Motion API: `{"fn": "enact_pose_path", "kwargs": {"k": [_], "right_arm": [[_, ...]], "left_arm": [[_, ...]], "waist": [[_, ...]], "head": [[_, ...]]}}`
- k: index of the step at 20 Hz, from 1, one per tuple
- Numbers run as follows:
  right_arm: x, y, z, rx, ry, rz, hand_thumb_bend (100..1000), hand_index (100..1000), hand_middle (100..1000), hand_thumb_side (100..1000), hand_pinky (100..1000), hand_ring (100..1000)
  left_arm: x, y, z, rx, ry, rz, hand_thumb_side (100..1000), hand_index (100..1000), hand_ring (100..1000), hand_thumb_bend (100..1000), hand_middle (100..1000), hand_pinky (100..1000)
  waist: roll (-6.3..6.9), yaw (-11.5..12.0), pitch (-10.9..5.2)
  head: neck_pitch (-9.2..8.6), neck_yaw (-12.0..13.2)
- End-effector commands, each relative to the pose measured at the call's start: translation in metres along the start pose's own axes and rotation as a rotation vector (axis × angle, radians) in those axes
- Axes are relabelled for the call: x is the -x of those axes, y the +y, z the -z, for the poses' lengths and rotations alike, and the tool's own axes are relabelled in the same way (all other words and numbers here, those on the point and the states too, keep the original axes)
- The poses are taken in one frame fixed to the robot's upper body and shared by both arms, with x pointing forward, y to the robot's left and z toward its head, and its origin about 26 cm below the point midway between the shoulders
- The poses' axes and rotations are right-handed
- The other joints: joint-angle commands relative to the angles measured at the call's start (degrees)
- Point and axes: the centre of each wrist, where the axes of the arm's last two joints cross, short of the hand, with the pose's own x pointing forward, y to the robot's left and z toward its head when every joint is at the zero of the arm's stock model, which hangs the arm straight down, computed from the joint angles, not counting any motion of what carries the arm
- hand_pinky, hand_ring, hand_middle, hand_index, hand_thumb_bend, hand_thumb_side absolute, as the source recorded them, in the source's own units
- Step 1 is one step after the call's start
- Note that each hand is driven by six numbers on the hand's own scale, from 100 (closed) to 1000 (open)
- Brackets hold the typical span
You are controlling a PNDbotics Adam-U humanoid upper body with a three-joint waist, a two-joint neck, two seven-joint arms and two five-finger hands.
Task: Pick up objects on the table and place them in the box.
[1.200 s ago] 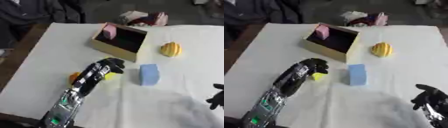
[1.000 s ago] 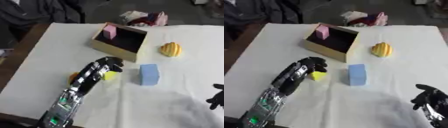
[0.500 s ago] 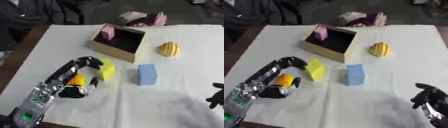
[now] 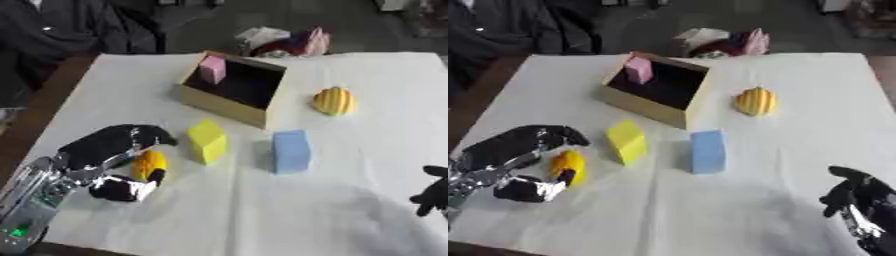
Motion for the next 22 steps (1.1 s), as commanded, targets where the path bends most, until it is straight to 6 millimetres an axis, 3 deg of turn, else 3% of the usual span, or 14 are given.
{"fn": "enact_pose_path", "kwargs": {"k": [1,16,22], "right_arm": [[-0.006,-0.005,0.001,-0.003,-0.017,-0.027,100,828,501,415,683,461],[-0.005,-0.005,-0.001,0.001,-0.009,-0.026,100,828,501,417,683,460],[-0.004,-0.004,-0.001,0.001,-0.007,-0.026,100,828,500,417,683,460]], "left_arm": [[-0.003,0.007,0.0,-0.021,0.077,0.061,309,894,768,100,796,802],[-0.004,-0.01,-0.001,0.125,0.241,0.103,365,884,742,135,784,784],[0.003,-0.019,0.001,0.046,0.313,0.103,337,895,745,106,796,788]], "waist": [[-0.2,-0.11,-0.81],[-0.6,0.19,-0.83],[-0.72,0.23,-0.85]], "head": [[-0.68,-0.18],[-0.62,0.07],[-0.67,0.06]]}}
